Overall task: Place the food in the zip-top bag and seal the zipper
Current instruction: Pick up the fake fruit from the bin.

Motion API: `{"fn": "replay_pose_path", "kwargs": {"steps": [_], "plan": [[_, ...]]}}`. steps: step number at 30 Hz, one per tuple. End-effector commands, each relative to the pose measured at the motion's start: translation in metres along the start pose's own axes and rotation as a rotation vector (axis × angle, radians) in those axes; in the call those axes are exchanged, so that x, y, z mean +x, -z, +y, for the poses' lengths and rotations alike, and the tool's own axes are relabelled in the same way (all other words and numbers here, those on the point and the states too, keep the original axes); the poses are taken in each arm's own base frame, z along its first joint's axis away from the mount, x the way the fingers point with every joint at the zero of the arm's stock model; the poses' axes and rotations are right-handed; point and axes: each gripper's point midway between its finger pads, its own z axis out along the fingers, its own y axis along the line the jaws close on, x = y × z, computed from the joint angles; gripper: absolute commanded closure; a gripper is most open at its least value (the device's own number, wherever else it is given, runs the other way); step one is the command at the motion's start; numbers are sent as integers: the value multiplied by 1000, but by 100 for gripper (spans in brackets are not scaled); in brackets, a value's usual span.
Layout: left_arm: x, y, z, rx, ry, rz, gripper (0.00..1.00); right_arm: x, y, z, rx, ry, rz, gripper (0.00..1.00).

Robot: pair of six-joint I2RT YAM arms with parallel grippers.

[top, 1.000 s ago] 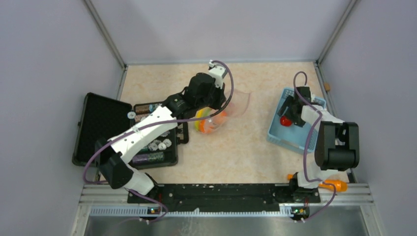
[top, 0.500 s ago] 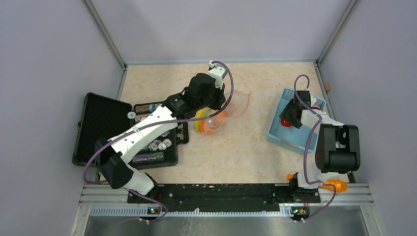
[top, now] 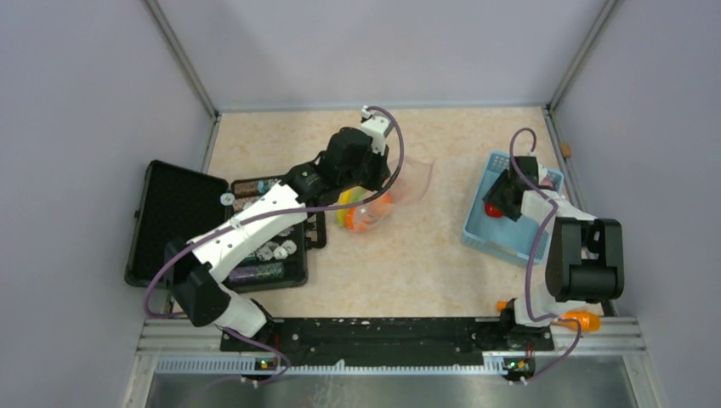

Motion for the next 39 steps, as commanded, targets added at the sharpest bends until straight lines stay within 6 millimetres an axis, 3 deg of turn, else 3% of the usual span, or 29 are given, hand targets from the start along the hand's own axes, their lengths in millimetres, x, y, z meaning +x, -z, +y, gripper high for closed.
{"fn": "replay_pose_path", "kwargs": {"steps": [1,14,25,28,31,36,39], "plan": [[-16,11,-3,11,-2,-69,100,-5,4,8,-39,-27,-31,100],[-17,9,-3,12,1,-65,100,-15,22,11,-69,-47,-84,100],[-25,8,-6,14,0,-73,100,-41,72,41,-222,-3,-124,100],[-25,9,-5,12,4,-75,100,-52,100,55,-323,-5,-187,100],[-24,8,-5,12,5,-74,100,-58,135,84,-518,42,-225,100],[-26,6,-7,20,11,-80,100,-51,215,143,-975,202,-248,100],[-28,4,-9,27,12,-81,100,-40,268,163,-1208,308,-314,97]]}}
